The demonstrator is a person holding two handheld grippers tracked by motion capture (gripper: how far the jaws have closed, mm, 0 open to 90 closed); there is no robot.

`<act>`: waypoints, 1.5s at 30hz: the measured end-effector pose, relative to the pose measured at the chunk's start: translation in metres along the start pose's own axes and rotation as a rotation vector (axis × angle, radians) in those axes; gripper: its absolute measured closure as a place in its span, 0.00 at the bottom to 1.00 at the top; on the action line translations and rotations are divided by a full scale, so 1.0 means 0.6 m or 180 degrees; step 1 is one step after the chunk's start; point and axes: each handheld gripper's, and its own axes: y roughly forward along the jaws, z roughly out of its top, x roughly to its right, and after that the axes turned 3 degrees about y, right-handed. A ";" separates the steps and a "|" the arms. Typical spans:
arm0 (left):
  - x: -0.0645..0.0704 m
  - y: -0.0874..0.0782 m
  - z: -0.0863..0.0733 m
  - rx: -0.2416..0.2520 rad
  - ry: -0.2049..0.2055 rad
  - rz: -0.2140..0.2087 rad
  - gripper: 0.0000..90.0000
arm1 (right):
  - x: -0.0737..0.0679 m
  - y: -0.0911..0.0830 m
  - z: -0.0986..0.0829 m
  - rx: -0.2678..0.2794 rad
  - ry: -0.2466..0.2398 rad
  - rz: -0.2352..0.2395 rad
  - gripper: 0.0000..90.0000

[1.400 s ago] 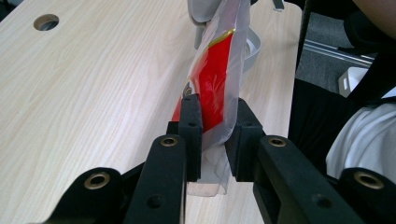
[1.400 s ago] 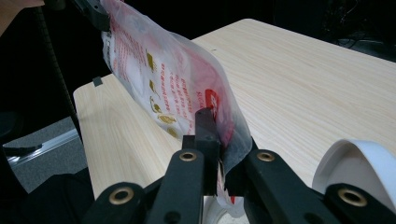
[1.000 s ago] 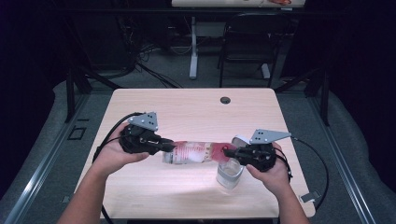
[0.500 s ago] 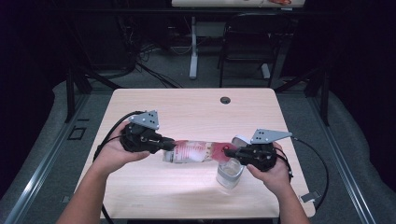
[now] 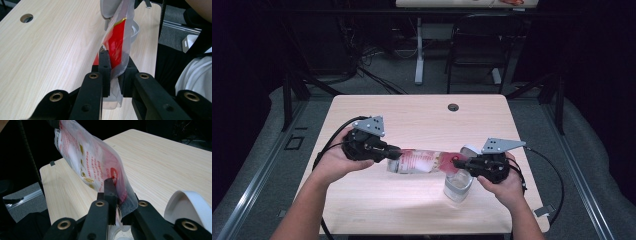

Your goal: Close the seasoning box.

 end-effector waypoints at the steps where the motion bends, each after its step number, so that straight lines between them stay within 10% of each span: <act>1: -0.001 -0.001 0.001 -0.0010 0.0019 -0.0001 0.92 | 0.000 0.000 0.000 0.0002 0.0000 -0.0002 0.96; 45: 0.002 0.003 0.027 0.0034 0.0100 -0.0014 0.92 | 0.011 0.003 -0.009 -0.0148 0.0008 -0.0027 0.95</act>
